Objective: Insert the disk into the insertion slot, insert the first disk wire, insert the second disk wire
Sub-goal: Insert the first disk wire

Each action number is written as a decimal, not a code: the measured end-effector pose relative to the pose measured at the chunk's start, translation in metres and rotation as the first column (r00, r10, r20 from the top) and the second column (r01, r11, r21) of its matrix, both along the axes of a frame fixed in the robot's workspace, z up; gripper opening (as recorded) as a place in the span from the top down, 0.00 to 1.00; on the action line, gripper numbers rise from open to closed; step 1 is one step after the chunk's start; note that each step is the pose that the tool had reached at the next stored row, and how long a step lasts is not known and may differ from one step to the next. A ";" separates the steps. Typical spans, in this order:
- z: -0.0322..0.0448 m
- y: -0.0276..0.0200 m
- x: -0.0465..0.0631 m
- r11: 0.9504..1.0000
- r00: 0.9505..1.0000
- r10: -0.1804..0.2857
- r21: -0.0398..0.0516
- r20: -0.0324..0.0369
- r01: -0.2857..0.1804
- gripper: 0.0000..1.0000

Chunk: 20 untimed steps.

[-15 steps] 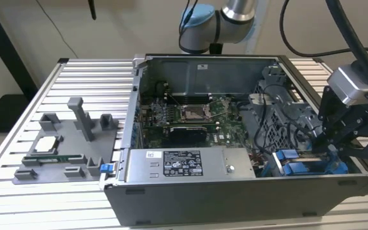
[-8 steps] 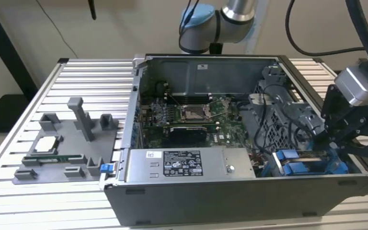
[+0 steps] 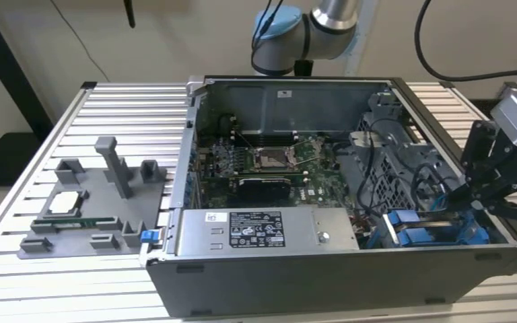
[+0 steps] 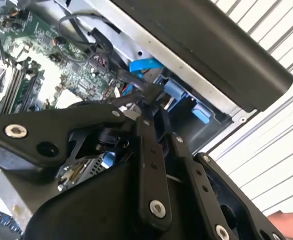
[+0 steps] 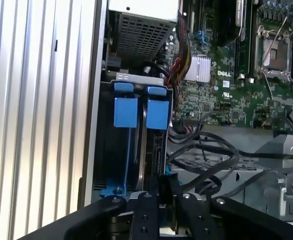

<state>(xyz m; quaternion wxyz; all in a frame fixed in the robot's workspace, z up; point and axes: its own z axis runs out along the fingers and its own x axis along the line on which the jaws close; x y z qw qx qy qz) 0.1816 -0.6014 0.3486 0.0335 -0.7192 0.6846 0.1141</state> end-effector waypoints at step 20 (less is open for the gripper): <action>-0.0111 -0.0019 0.000 0.989 0.989 -0.145 0.029 -0.042 0.146 1.00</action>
